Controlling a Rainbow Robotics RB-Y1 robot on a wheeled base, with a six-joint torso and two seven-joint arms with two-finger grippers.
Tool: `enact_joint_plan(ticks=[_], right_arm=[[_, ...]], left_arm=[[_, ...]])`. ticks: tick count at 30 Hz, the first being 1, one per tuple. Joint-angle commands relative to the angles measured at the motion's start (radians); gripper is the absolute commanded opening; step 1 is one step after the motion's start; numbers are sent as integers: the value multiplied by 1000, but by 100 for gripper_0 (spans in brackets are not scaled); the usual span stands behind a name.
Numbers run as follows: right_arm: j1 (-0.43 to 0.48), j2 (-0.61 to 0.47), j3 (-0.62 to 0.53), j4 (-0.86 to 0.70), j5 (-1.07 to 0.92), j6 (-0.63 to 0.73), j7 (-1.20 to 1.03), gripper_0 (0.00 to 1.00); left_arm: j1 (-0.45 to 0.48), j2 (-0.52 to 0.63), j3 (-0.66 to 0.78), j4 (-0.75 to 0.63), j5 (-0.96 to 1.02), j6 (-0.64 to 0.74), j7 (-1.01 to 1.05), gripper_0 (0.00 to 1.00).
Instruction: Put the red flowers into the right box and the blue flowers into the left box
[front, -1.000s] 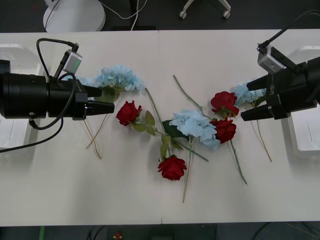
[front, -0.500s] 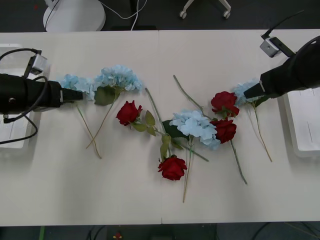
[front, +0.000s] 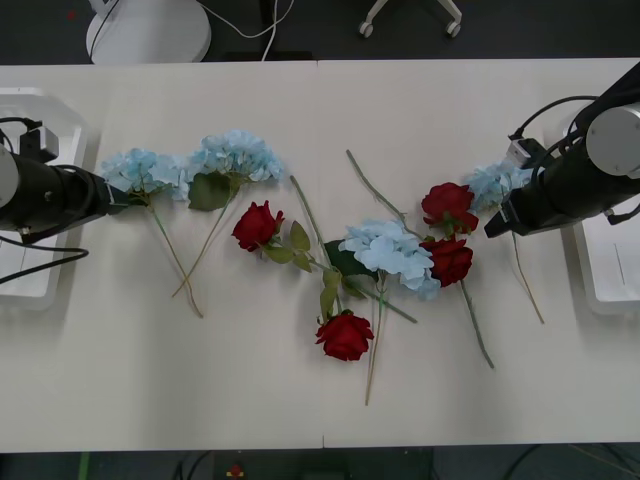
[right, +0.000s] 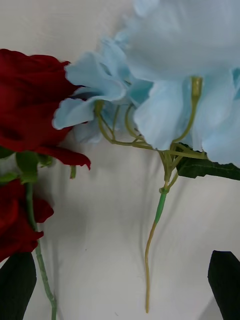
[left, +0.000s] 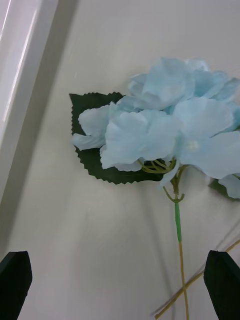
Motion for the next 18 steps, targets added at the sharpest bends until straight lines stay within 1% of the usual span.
enact_joint_plan(ticks=[1, 5, 9, 15, 18], right_arm=[[-75, 65, -10, 88, 26, -6, 9, 100], [-77, 95, -10, 121, 53, -42, 10, 100], [-80, 109, 1, 147, 79, -69, 12, 100], [-106, 111, 87, 193, 96, -129, 3, 100], [-109, 123, 94, 212, 113, -141, 0, 100]], left_arm=[[-42, -14, -121, -34, -104, -22, 151, 100], [-71, -22, -181, 7, -135, -33, 228, 100], [-130, -48, -211, 90, -158, -53, 232, 100], [-194, -56, -239, 205, -176, -84, 228, 100], [-222, -57, -267, 268, -184, -108, 226, 100]])
